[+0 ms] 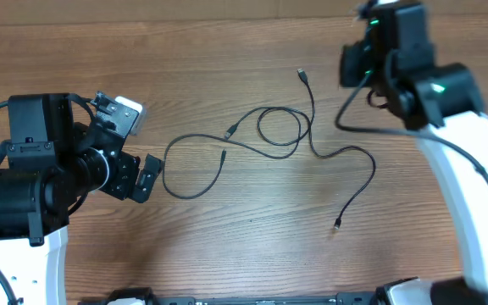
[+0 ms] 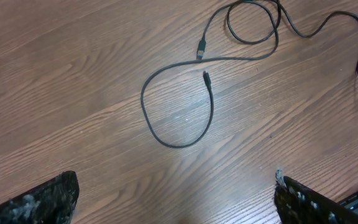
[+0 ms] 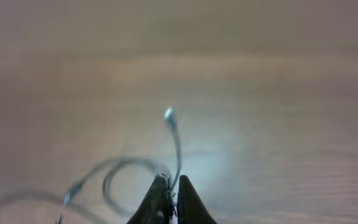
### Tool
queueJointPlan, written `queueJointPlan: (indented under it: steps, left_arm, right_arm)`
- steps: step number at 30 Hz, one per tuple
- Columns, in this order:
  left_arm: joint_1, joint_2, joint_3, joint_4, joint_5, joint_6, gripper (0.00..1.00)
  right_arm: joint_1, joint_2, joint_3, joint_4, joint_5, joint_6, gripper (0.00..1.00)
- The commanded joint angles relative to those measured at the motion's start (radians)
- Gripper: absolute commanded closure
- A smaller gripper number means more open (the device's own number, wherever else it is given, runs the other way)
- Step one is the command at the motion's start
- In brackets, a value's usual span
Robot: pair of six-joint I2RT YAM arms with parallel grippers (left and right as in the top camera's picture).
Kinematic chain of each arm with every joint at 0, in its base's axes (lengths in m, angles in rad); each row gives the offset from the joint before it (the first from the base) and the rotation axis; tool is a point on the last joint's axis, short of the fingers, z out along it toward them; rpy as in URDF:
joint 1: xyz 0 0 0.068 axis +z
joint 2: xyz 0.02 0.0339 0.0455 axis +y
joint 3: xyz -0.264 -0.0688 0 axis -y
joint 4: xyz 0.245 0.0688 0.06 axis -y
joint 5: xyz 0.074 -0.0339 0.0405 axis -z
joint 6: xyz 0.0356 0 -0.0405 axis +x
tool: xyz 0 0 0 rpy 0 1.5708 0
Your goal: Untangle cables
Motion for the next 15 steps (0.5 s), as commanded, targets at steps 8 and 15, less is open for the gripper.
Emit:
queueJointPlan:
  steps: [8,15]
  left_arm:
    - [-0.001,0.002,0.019,0.001,0.001,0.016,0.00]
    - [-0.001,0.002,0.019,0.001,0.001,0.016,0.00]
  right_arm:
    - [-0.024,0.066,-0.028,-0.105,0.058,-0.025,0.00]
    - [-0.024,0.329,-0.100,-0.113,-0.062,-0.026,0.00]
